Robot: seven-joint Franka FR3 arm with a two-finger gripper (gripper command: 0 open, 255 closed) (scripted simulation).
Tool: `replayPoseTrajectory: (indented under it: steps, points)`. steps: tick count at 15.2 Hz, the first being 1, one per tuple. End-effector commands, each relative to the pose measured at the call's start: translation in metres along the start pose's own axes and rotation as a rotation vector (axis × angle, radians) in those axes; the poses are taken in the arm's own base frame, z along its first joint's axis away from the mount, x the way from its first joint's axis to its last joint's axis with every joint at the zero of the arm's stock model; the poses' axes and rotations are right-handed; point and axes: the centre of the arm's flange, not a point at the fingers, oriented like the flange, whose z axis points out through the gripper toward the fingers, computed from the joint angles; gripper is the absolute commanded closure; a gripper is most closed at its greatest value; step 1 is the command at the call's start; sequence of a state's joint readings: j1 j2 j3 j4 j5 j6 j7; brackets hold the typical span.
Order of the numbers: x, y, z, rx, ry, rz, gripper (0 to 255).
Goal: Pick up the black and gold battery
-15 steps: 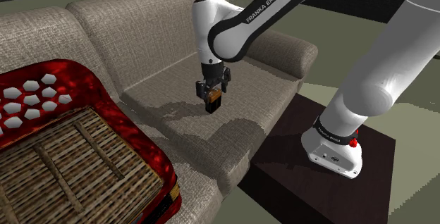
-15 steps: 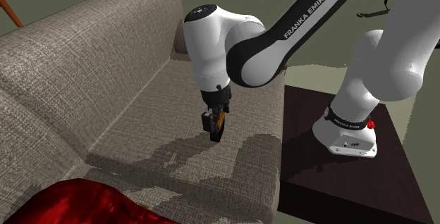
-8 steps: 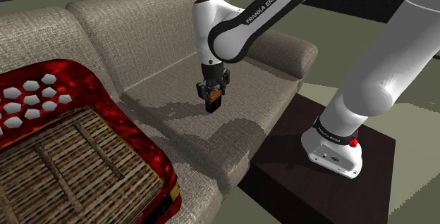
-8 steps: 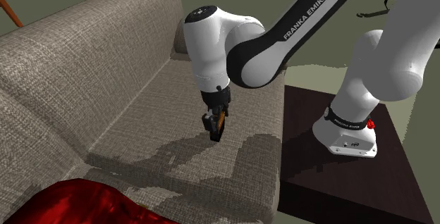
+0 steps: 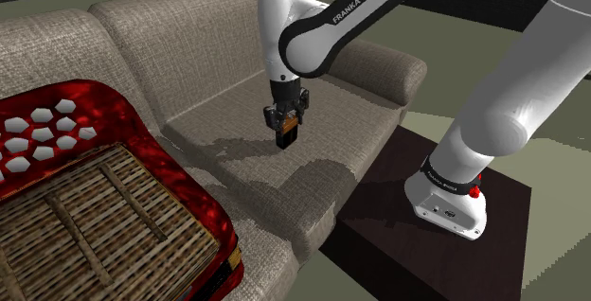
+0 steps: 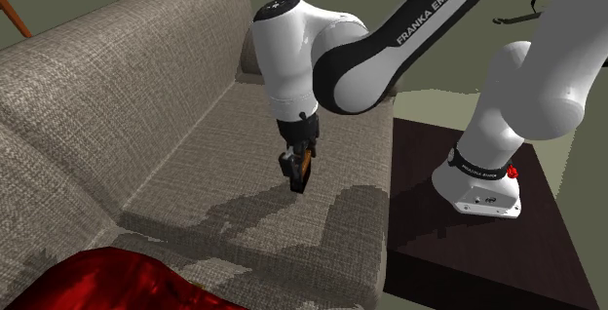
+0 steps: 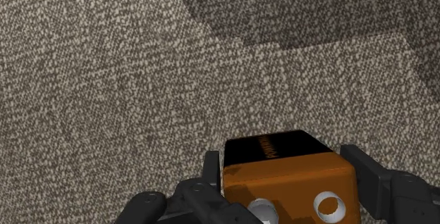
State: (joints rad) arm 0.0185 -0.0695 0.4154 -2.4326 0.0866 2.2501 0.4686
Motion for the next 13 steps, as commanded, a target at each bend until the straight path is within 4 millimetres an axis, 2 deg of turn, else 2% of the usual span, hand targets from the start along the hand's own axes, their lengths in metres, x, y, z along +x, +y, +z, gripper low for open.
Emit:
replayPoseTrajectory:
  steps: [1,11,13]
  points:
    - [-0.001,0.001,-0.011,0.0,0.0,0.0,255]
    - [-0.008,0.002,-0.063,0.0,0.0,0.0,255]
    - [-0.008,0.002,-0.064,0.0,0.0,0.0,255]
